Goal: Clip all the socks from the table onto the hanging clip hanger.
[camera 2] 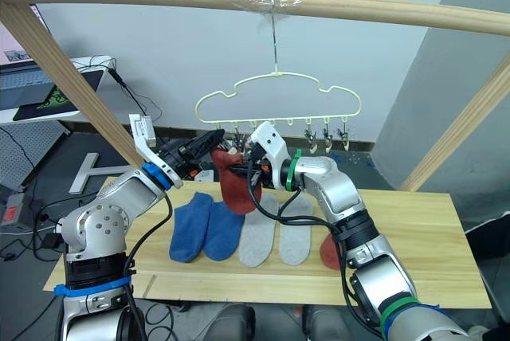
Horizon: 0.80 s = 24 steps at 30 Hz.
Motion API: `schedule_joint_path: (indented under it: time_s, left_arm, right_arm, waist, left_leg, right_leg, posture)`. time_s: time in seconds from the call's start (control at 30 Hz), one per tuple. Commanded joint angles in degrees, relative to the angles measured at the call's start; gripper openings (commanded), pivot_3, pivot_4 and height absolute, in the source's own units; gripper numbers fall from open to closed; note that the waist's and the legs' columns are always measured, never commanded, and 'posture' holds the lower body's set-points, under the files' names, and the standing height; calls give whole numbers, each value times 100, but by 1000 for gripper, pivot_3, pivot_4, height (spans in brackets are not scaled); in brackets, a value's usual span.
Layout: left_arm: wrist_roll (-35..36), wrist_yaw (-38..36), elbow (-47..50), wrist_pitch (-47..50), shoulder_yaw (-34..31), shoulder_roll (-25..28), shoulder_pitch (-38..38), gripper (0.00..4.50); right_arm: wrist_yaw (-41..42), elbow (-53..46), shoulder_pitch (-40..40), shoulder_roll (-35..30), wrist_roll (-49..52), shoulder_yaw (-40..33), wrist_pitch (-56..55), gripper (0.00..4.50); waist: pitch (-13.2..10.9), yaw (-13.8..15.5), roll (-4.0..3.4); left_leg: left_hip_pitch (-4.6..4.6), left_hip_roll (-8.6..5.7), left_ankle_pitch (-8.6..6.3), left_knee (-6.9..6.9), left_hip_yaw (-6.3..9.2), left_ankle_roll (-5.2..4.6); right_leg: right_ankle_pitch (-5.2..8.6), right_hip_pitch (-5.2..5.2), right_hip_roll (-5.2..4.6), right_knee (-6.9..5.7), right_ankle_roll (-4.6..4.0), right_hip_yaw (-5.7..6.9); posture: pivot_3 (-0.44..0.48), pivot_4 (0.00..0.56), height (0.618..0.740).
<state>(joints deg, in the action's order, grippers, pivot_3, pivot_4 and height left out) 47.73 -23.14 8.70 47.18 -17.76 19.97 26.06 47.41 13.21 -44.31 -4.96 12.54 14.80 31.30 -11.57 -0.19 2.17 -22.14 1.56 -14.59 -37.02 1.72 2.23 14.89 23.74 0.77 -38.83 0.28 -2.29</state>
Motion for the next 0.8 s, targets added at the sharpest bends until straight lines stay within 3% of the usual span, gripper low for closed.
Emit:
schedule_joint_path:
  time_s: [0.03,0.1,0.57,0.8]
  left_arm:
    - [-2,-72,138,-119,53,57,90,0]
    - [32,-50,143,-128,5,46,90,0]
    - [595,-79,363,39,-321,278,-100,4462]
    - [858,99,870,210,-523,571,-638,4462]
  right_arm:
    - [23,-220,-31,43,71,0,-88,29]
    - [6,-204,-40,52,61,-3,-89,29]
    - [-135,97,-154,207,0,-33,-244,0]
    - [-232,300,-163,357,18,-59,-332,0]
  waist:
    - [0,0,0]
    - [-2,0,0]
    - [-15,-19,-2]
    - [-20,-25,-5]
  left_leg:
    - [0,0,0,0,0,0]
    - [-1,0,0,0,-1,0]
    - [-2,1,0,2,-4,0]
    - [-40,5,0,3,-4,1]
  right_leg:
    - [0,0,0,0,0,0]
    - [0,0,0,1,0,-1]
    - [0,5,0,1,0,-4]
    - [0,42,1,-3,-1,-4]
  posture:
    - [68,189,740]
    - [66,193,740]
    - [67,198,740]
    - [74,198,740]
